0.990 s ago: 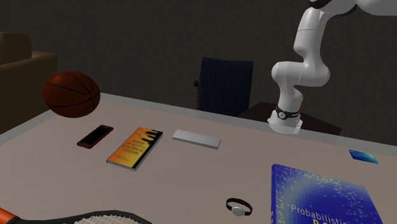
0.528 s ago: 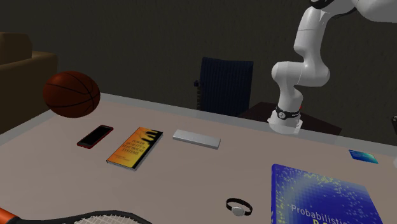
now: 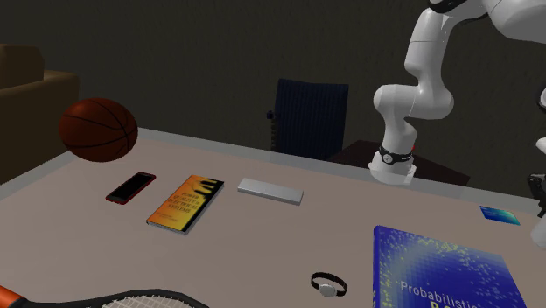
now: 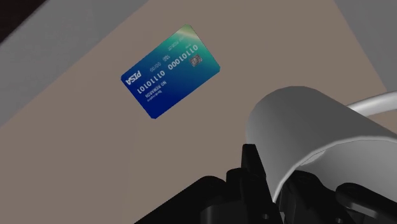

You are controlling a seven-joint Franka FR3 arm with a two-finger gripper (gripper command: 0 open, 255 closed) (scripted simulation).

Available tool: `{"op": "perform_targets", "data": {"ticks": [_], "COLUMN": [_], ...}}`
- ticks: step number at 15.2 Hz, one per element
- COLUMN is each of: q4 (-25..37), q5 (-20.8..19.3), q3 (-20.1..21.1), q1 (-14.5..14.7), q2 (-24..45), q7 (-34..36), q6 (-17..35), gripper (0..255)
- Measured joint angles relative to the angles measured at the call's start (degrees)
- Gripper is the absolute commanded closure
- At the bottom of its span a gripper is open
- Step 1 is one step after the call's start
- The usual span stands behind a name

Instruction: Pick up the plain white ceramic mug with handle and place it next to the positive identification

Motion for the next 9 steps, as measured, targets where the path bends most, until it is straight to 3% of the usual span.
{"op": "perform_targets", "data": {"ticks": [9], "q4": [-1.16], "q5": [-0.72], "q3": [0.82], "q1": [-0.27], "q2": [1.99], "q7": [0.55], "q6": [3.03], "gripper": [255]}}
